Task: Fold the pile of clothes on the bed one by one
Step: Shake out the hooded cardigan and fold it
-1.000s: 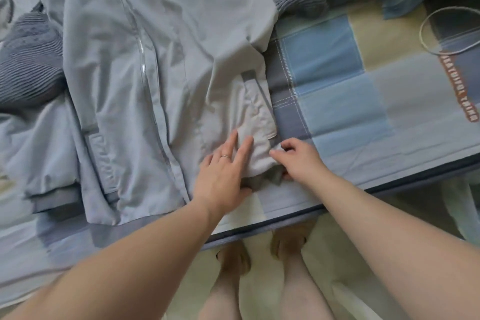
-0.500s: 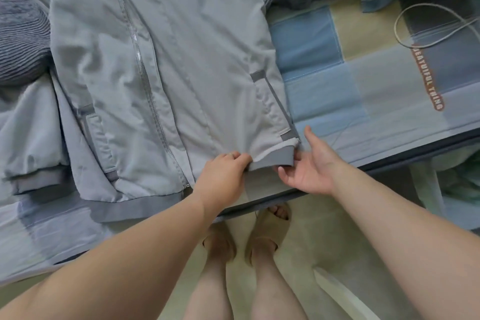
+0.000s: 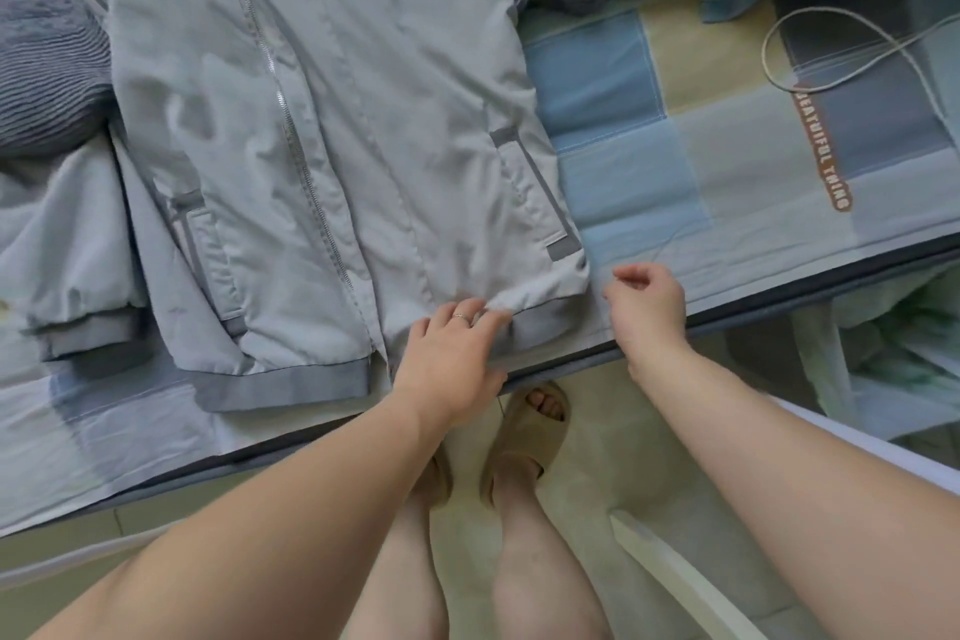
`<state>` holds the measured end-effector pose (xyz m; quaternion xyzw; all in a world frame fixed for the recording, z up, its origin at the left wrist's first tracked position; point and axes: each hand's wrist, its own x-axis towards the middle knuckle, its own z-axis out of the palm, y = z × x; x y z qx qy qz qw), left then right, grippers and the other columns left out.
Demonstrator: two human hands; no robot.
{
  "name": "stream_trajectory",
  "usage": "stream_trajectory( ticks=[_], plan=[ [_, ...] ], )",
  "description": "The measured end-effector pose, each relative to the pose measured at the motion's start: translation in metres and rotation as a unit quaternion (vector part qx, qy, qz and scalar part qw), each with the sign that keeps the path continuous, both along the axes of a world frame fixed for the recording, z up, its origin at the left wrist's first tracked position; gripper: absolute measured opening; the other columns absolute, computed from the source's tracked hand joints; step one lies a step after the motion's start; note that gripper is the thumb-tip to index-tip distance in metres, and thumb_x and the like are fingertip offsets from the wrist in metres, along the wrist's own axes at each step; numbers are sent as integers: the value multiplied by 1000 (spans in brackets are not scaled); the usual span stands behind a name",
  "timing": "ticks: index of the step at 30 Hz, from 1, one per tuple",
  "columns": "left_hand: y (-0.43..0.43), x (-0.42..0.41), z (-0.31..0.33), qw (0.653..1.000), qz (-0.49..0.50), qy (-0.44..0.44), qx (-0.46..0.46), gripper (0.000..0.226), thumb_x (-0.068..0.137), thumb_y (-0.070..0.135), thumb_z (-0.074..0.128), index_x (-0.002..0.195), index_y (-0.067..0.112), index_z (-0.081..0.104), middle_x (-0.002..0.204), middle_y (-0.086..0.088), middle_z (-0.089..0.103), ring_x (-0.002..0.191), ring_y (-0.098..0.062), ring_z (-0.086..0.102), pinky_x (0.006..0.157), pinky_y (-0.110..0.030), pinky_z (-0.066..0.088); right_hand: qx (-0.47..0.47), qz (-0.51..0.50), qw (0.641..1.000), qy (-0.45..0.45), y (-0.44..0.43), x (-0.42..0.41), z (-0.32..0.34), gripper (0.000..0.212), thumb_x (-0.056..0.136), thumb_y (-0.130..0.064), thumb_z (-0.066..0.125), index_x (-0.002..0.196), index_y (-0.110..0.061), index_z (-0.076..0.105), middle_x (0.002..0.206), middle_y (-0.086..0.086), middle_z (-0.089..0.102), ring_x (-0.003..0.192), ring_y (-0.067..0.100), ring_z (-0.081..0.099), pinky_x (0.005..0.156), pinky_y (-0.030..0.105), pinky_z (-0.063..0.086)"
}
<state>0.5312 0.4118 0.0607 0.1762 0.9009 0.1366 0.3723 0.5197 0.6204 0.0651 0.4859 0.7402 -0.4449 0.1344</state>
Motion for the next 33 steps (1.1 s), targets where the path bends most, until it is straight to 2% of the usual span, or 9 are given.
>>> stream_trajectory(
  ticks=[5,10,14,16,20,23,25,27,33],
  plan=[
    [-66,7,7,993,100,56,-38,64,86,34,65,144,30,39,162,-3,26,147,-28,20,112,-43,24,58,350,928,113,-83,-5,24,23,89,-11,62,110,-17,58,112,0,58,108,19,53,97,37,43],
    [-171,16,-2,968,184,106,-131,84,76,24,68,151,28,29,166,-7,16,150,-33,17,114,-48,24,59,656,751,46,-195,2,9,68,87,-38,68,147,-32,36,150,-6,36,141,19,28,112,44,28],
    [-261,29,-25,972,171,69,-149,107,75,35,74,159,29,7,168,-9,5,151,-33,13,116,-49,23,125,732,664,-87,-270,20,-30,104,81,-52,73,156,-41,2,166,-5,-17,153,30,-14,117,67,8],
    [-297,33,-36,975,152,49,-152,108,76,43,74,158,31,4,168,-7,0,148,-35,16,116,-49,25,190,725,651,-124,-289,27,-42,106,80,-50,75,156,-39,2,166,-1,-21,153,35,-15,114,71,6],
    [-335,34,-46,980,144,105,-93,82,77,32,74,149,29,34,159,-7,27,129,-38,39,101,-47,38,261,700,663,-56,-302,28,-44,64,72,-27,81,130,-25,56,161,6,32,148,35,27,111,73,13],
    [-336,31,-45,962,226,151,-27,46,79,23,67,122,17,54,125,-10,49,103,-37,52,81,-45,44,265,663,701,9,-299,21,-37,32,74,-21,72,106,-18,70,130,4,63,126,32,53,105,63,28],
    [-329,29,-40,944,304,131,10,37,81,31,67,112,16,52,113,-8,51,96,-34,52,79,-44,45,203,594,778,30,-301,15,-21,23,80,-24,50,96,-16,64,102,3,62,103,31,56,81,40,35],
    [-319,28,-34,934,344,92,30,45,78,38,70,112,17,48,112,-6,52,99,-31,53,84,-46,47,121,536,834,52,-302,12,-3,22,77,-24,39,88,-17,56,86,1,54,86,27,49,66,35,26],
    [-301,20,-22,931,352,83,52,32,81,1,56,107,12,41,98,-12,63,89,-38,59,77,-50,49,94,509,850,104,-291,15,26,28,75,-22,41,91,-12,61,83,1,59,76,14,42,65,33,29]
  ],
)
